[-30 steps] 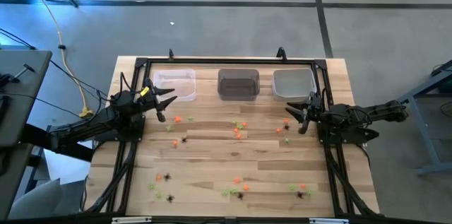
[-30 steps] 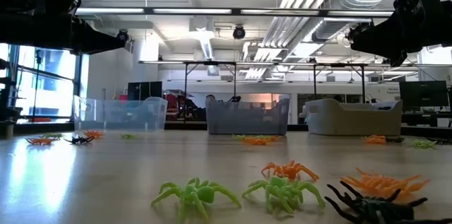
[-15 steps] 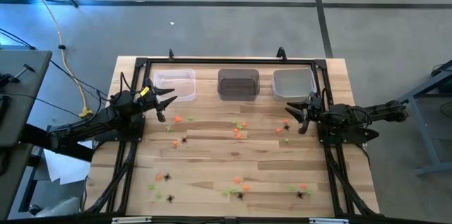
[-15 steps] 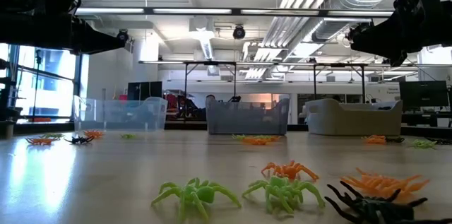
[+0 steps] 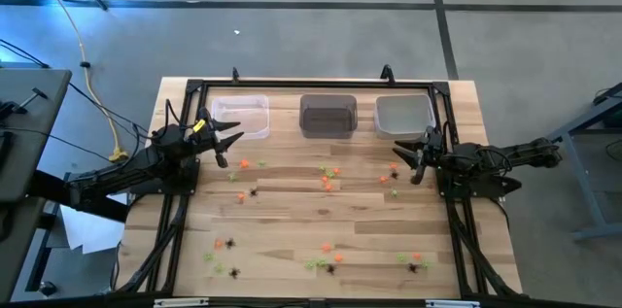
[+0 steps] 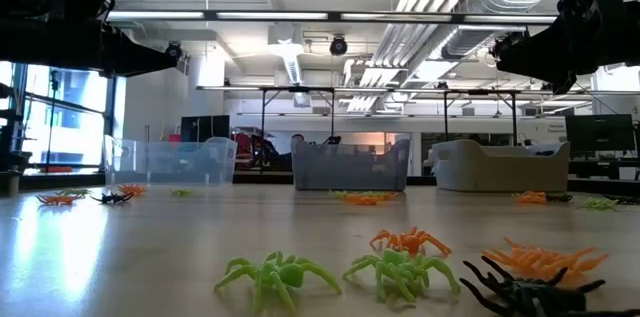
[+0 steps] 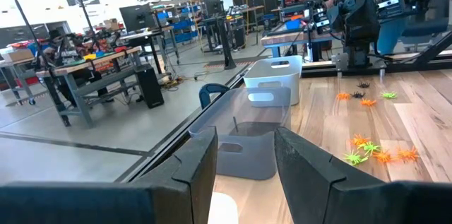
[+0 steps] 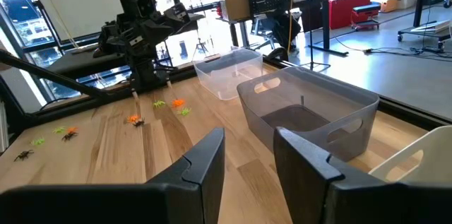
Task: Sort Halloween decoration
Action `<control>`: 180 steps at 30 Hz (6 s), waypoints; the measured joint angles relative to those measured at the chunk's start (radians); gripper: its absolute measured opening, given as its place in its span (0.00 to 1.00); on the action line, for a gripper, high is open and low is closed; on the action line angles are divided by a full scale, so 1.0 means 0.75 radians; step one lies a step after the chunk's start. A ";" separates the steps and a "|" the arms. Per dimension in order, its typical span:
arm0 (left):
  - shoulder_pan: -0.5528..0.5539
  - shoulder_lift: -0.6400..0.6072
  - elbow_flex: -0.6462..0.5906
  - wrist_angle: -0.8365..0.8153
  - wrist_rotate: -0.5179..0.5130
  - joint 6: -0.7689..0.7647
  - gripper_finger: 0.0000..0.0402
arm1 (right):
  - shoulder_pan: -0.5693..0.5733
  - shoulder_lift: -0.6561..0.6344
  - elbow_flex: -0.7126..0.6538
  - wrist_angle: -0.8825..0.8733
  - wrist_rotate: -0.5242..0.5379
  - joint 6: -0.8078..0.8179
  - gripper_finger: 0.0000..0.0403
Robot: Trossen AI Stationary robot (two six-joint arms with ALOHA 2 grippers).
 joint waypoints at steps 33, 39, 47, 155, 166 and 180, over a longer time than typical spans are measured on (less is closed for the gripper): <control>0.000 0.000 0.000 0.000 0.000 0.000 0.33 | 0.000 0.000 0.000 0.000 0.000 0.000 0.29; 0.000 0.000 0.000 0.000 0.000 0.000 0.33 | 0.000 0.000 0.000 0.000 0.000 0.000 0.29; -0.001 0.000 0.000 0.000 0.000 0.000 0.33 | 0.000 0.000 0.000 0.000 0.000 0.000 0.29; -0.001 0.000 0.000 0.000 0.000 0.000 0.33 | -0.001 1.211 0.843 -1.467 -0.537 0.993 0.29; 0.000 0.000 0.000 0.000 0.000 0.000 0.33 | -0.045 1.215 0.687 -1.255 -0.568 1.004 0.29; -0.001 0.000 0.000 -0.001 0.000 0.000 0.33 | -0.099 1.534 0.675 -1.227 -0.633 0.919 0.29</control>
